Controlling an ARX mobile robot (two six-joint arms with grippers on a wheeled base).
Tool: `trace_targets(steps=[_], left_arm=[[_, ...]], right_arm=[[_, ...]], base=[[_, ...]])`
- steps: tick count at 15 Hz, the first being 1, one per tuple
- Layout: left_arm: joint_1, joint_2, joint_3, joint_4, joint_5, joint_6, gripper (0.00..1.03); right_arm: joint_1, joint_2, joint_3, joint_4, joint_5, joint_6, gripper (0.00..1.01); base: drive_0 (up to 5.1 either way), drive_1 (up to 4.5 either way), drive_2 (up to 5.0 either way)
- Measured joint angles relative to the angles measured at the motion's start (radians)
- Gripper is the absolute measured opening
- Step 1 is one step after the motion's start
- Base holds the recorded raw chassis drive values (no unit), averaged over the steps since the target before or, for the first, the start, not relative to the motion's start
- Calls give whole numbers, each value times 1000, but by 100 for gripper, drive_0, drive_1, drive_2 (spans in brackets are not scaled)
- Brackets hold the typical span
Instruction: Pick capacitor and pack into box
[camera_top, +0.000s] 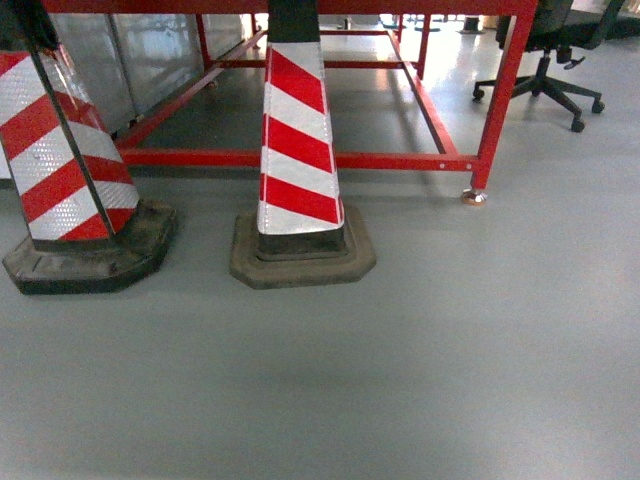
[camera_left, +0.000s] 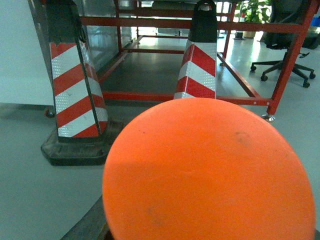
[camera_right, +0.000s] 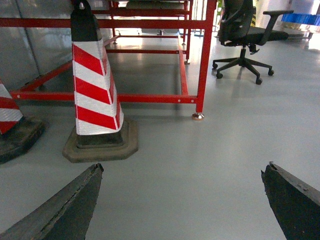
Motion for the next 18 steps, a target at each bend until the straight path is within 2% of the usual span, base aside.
trace_targets(steps=[13, 18], left_arm=[[0, 0, 0, -1, 1, 0, 44], [0, 0, 0, 0, 1, 0, 44]], right_arm=[[0, 0, 0, 0, 0, 0, 98], [0, 0, 0, 1, 0, 0, 98]], base=[[-1, 413, -415], [0, 0, 0]])
